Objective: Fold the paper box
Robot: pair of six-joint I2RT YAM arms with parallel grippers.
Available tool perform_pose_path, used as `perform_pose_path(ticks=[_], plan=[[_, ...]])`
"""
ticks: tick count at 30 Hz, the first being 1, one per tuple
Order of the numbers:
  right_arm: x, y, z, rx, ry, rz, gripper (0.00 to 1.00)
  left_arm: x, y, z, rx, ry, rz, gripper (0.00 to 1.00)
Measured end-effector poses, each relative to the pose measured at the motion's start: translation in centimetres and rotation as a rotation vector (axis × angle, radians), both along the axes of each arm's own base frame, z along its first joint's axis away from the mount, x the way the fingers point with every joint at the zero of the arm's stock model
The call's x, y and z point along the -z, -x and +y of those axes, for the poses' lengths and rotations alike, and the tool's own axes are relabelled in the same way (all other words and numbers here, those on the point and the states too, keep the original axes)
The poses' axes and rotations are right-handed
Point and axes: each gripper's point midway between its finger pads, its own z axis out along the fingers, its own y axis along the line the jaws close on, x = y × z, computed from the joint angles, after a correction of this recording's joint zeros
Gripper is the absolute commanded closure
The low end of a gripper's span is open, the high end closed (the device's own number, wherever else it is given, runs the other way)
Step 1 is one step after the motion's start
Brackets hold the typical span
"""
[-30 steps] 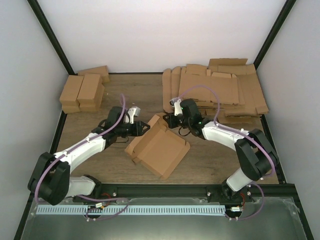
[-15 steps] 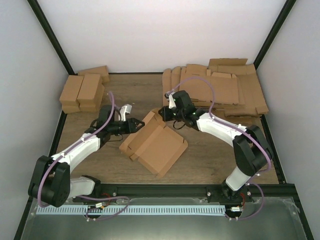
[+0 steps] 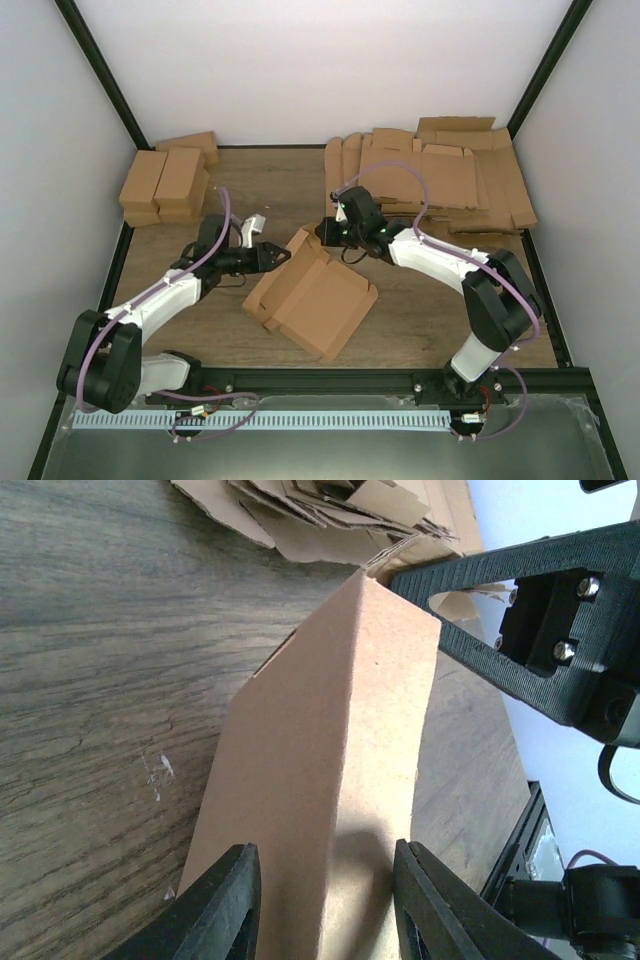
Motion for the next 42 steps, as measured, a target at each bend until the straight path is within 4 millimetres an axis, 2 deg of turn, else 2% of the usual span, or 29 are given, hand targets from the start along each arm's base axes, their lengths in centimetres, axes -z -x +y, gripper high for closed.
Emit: perform_pose_path(ticks=[4,7,10,15,19,28,32,36,40,42], plan=[[1.1,0.9,0.1,0.025,-0.002,0.011,0.91,0.4,0.5,-0.2,0.016,-0.012,0.008,0.61],[2.7,2.5,-0.8,0.04,-0.008,0.041,0.9,0.9,1.4,-0.9,0.047,-0.038,0.013,0.61],[2.7,3.3,-1.4,0.056,-0.035,0.035,0.85,1.3,2.3,-1.8,0.084,-0.064,0.005,0.61],[2.5,4.8,-1.3,0.058,-0.07,0.021,0.67,1.3,3.4,-3.6,0.149,-0.113,-0.027,0.62],[2.5,5.9,-1.4,0.025,-0.081,-0.003,0.58,1.1,3.7,-4.8,0.178,-0.15,-0.055,0.62],[2.8,8.0,-3.0,-0.057,-0.063,-0.108,0.5,1.1,3.3,-4.4,0.165,-0.192,-0.071,0.62],[1.4,8.1,-3.9,-0.087,-0.097,-0.177,0.45,1.0,3.2,-4.4,0.162,-0.2,-0.074,0.62],[0.3,7.5,-6.3,-0.088,-0.147,-0.239,0.45,1.1,3.2,-4.4,0.162,-0.207,-0.074,0.62],[-0.5,4.9,-9.2,-0.041,-0.198,-0.251,0.51,1.1,3.2,-4.6,0.167,-0.21,-0.077,0.62],[-0.7,3.0,-9.6,-0.03,-0.213,-0.222,0.57,1.1,3.2,-4.8,0.171,-0.213,-0.077,0.62]])
